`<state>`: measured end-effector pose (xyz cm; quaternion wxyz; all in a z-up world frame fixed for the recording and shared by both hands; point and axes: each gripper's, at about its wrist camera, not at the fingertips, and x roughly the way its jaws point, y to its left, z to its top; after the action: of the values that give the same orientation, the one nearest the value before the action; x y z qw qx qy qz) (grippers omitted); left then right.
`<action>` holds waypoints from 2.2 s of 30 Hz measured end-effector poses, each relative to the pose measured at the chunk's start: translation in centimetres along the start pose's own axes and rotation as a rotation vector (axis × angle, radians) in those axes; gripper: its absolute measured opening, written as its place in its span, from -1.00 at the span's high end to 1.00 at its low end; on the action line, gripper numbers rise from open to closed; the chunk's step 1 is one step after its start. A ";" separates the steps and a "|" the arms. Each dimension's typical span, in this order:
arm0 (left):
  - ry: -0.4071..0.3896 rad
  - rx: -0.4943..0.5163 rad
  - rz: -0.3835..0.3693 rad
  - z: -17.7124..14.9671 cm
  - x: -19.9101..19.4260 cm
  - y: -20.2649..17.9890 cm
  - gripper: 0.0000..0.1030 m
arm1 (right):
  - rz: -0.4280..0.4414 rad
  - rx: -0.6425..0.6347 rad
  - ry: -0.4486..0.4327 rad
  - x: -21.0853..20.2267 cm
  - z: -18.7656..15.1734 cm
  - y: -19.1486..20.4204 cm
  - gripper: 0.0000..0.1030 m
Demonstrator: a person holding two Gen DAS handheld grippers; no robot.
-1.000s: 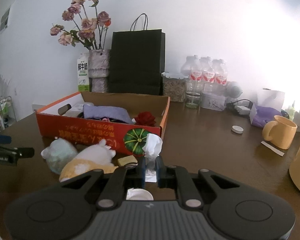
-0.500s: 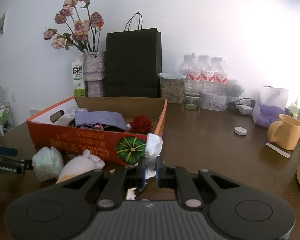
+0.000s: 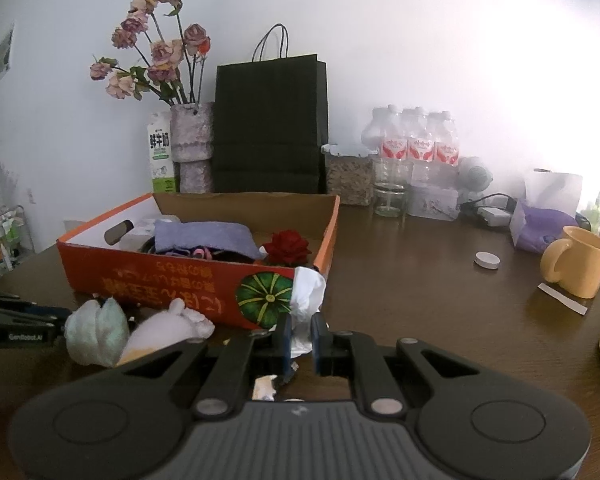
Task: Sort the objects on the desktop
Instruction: 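Grasp the white crumpled tissue with the right tool while the left tool grasps the white bottle cap, then carry the tissue and bottle cap into the cardboard box and open both tools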
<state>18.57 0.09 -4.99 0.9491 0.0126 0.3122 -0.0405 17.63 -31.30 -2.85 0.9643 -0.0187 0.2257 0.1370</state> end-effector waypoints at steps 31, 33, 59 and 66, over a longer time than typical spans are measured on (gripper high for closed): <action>-0.303 -0.037 -0.069 10.0 -2.8 -1.7 0.43 | 0.116 -0.031 -0.144 3.0 8.8 6.1 0.82; -0.306 -0.043 -0.070 10.5 -2.0 -1.8 0.43 | 0.120 -0.032 -0.142 3.9 9.3 6.4 0.82; -0.165 -0.003 0.013 10.0 8.0 -3.0 0.38 | 0.074 0.034 0.004 12.9 7.3 4.9 0.71; -0.252 0.003 0.112 9.8 6.0 -3.3 -0.93 | 0.024 0.021 -0.059 11.5 7.3 5.1 -0.69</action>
<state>28.92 -4.10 -0.70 0.9816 0.0261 0.1890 0.0107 29.30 -22.71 -1.24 0.9690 -0.0018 0.1989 0.1465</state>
